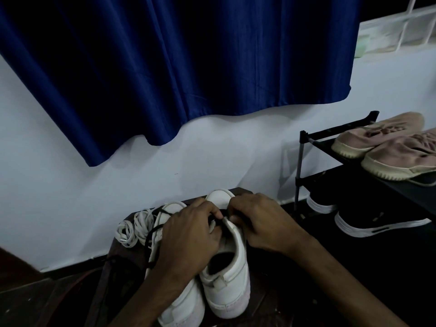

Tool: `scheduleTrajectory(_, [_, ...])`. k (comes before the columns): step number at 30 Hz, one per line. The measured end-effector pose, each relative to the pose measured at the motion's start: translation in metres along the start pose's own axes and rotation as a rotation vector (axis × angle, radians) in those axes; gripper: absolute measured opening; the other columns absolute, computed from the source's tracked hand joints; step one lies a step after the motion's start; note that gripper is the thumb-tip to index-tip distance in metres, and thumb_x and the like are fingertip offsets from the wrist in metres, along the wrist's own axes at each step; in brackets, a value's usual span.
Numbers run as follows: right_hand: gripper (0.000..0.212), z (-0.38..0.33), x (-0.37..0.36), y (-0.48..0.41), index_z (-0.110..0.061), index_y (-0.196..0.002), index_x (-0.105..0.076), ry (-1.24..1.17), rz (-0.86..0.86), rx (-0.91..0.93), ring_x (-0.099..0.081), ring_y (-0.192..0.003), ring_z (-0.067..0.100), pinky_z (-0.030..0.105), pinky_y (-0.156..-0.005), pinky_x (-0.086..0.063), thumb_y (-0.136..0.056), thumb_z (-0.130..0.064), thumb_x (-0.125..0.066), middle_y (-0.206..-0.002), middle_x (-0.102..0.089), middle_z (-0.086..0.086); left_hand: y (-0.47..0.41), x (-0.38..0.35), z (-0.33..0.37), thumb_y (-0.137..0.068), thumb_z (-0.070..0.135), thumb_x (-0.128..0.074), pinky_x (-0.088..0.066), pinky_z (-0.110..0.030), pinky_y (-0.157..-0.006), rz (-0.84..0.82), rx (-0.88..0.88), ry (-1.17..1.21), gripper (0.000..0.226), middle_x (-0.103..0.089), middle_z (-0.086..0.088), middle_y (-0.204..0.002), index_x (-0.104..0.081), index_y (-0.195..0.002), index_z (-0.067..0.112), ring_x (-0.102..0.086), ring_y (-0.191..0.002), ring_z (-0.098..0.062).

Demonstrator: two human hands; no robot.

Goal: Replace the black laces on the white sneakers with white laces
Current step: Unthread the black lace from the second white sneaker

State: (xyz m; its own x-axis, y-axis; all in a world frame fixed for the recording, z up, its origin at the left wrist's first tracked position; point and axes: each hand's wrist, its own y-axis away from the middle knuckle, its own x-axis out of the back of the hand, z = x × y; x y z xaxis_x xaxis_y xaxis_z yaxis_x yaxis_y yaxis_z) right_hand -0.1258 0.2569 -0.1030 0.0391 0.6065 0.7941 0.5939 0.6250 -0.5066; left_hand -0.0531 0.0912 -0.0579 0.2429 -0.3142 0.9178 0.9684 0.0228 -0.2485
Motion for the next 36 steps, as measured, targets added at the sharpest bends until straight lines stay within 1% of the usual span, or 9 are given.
scheduleTrajectory(4, [0.008, -0.004, 0.004, 0.003, -0.026, -0.084, -0.054, 0.021, 0.021, -0.077, -0.053, -0.077, 0.009, 0.024, -0.063, -0.032, -0.082, -0.029, -0.061, -0.078, -0.057, -0.012, 0.001, 0.0, 0.001, -0.082, 0.036, -0.066, -0.039, -0.023, -0.075, 0.028, -0.016, 0.009, 0.011, -0.062, 0.018, -0.101, -0.062, -0.093, 0.035, -0.061, -0.095, -0.007])
scheduleTrajectory(10, [0.021, -0.001, 0.004, -0.002, -0.02, -0.102, -0.07, -0.632, 0.046, -0.237, -0.065, -0.086, 0.015, 0.039, -0.08, -0.052, -0.098, -0.033, -0.054, -0.089, -0.068, -0.003, -0.002, 0.006, 0.005, -0.085, 0.036, -0.065, -0.037, -0.022, -0.074, -0.011, -0.021, -0.025, 0.008, -0.063, 0.015, -0.101, -0.066, -0.092, 0.031, -0.061, -0.094, -0.007])
scheduleTrajectory(12, [0.029, 0.001, -0.005, -0.004, -0.015, -0.099, -0.073, -0.624, -0.006, -0.218, -0.061, -0.092, 0.021, 0.047, -0.084, -0.048, -0.098, -0.035, -0.051, -0.09, -0.064, 0.0, -0.008, 0.014, 0.001, -0.083, 0.035, -0.068, -0.038, -0.021, -0.073, -0.084, -0.007, 0.004, 0.008, -0.061, 0.014, -0.097, -0.067, -0.088, 0.029, -0.06, -0.092, -0.007])
scheduleTrajectory(16, [0.03, 0.004, -0.008, -0.004, -0.014, -0.101, -0.073, -0.669, -0.058, -0.238, -0.059, -0.094, 0.016, 0.04, -0.086, -0.048, -0.099, -0.032, -0.049, -0.09, -0.059, -0.01, -0.019, 0.031, -0.008, -0.078, 0.037, -0.076, -0.049, -0.026, -0.081, -0.251, 0.046, 0.105, 0.012, -0.06, 0.012, -0.093, -0.071, -0.077, 0.026, -0.059, -0.085, -0.002])
scheduleTrajectory(19, [0.031, 0.003, -0.009, -0.008, -0.013, -0.1, -0.071, -0.632, -0.064, -0.223, -0.058, -0.094, 0.018, 0.042, -0.086, -0.048, -0.098, -0.034, -0.048, -0.092, -0.06, -0.002, -0.024, 0.032, -0.01, -0.087, 0.036, -0.07, -0.052, -0.03, -0.072, -0.318, 0.117, 0.147, 0.022, -0.068, 0.007, -0.079, -0.072, -0.073, 0.019, -0.064, -0.075, -0.009])
scheduleTrajectory(24, [0.031, 0.007, -0.011, -0.008, -0.013, -0.099, -0.069, -0.625, -0.086, -0.216, -0.059, -0.095, 0.02, 0.044, -0.088, -0.047, -0.099, -0.035, -0.047, -0.096, -0.06, 0.002, -0.04, 0.037, -0.016, -0.105, 0.023, -0.042, -0.053, -0.029, -0.05, -0.281, 0.396, 0.66, 0.033, -0.058, -0.007, -0.077, -0.055, -0.079, 0.008, -0.062, -0.062, -0.017])
scheduleTrajectory(30, [0.031, 0.011, -0.011, -0.009, -0.017, -0.098, -0.07, -0.801, -0.111, -0.286, -0.059, -0.091, 0.017, 0.035, -0.084, -0.045, -0.099, -0.031, -0.043, -0.093, -0.058, -0.006, -0.032, 0.034, -0.018, -0.09, 0.046, -0.062, -0.054, -0.035, -0.072, -0.309, 0.008, 0.264, 0.015, -0.065, 0.014, -0.082, -0.068, -0.084, 0.034, -0.062, -0.076, -0.01])
scheduleTrajectory(32, [0.033, 0.01, -0.012, -0.009, -0.013, -0.099, -0.07, -0.833, -0.124, -0.306, -0.057, -0.091, 0.012, 0.029, -0.084, -0.044, -0.1, -0.031, -0.042, -0.094, -0.058, -0.009, -0.031, 0.038, -0.012, -0.085, 0.055, -0.065, -0.052, -0.033, -0.078, -0.377, -0.016, 0.136, 0.016, -0.064, 0.017, -0.087, -0.069, -0.086, 0.039, -0.06, -0.078, -0.005])
scheduleTrajectory(36, [0.041, 0.01, -0.012, -0.008, -0.001, -0.102, -0.067, -0.9, -0.148, -0.334, -0.056, -0.088, 0.009, 0.024, -0.082, -0.043, -0.101, -0.031, -0.039, -0.088, -0.06, -0.017, -0.033, 0.051, -0.001, -0.085, 0.04, -0.069, -0.047, -0.025, -0.074, -0.491, -0.004, 0.024, 0.011, -0.057, 0.019, -0.077, -0.072, -0.095, 0.037, -0.057, -0.077, -0.002])
